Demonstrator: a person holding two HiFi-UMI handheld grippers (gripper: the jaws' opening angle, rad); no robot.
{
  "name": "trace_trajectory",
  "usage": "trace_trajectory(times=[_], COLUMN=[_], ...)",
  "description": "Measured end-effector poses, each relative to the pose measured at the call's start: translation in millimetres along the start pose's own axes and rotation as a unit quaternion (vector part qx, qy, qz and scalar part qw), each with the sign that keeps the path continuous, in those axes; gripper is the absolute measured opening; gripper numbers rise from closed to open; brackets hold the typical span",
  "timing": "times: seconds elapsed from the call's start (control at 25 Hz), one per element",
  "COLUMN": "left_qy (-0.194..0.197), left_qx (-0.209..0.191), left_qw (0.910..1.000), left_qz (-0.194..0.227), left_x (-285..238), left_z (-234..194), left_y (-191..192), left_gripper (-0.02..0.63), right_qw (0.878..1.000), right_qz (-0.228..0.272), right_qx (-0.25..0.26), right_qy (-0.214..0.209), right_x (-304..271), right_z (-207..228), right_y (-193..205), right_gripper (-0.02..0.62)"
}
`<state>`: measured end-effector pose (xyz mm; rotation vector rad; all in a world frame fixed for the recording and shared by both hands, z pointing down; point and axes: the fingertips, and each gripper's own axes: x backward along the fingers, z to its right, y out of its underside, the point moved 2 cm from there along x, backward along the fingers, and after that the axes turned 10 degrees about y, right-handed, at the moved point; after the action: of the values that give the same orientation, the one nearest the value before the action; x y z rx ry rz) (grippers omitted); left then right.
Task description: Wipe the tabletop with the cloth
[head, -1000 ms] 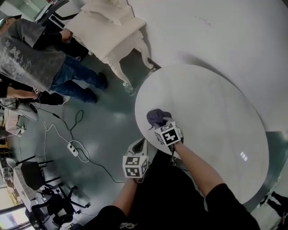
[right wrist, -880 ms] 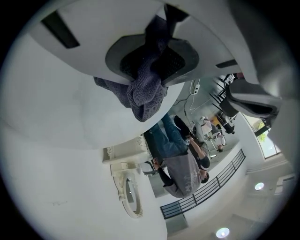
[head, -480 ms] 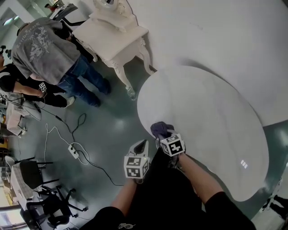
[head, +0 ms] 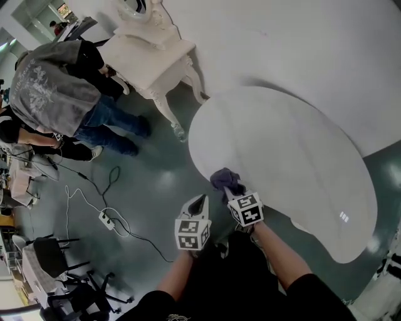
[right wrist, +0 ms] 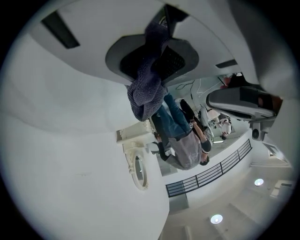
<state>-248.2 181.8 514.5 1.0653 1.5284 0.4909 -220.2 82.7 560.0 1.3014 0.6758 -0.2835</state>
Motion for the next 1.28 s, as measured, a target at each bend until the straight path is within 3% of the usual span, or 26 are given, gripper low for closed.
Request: trace_trajectory(times=[0.28,0.52,0.68,0.88,1.28], left_qy=[0.056,0.107,0.136,0.17,0.212], left_qx=[-0.028,-0.063,-0.102,-0.124,-0.157], left_qw=[0.9981,0.9923,0.9852,0.9771,0.9607], left_qz=[0.004,0.002,0.019,0.034,0.087], left_x=[17,45,59,62,91], left_z=[-9,-24,-22,1,68], left_y=[4,10,8,4,-13], left_gripper=[0.008,0.008,0.006,0.008,0.008], right_qw=[0.996,0.986,0.971,0.951,0.923], right_qz=[0.046,0.081,0.113,0.157,0.232], right_qx=[-0.032,-0.041,-0.044,-0.055,-0.001], right_qy=[0.064,0.142,0.206,0.261,0.306], right_x=[28,69,103,154,238], right_z=[-16,-47,-60,-67,-83], right_y=[-7,-5,0,1,-14], right_gripper=[0.049,0.049,0.049,0.049,0.049])
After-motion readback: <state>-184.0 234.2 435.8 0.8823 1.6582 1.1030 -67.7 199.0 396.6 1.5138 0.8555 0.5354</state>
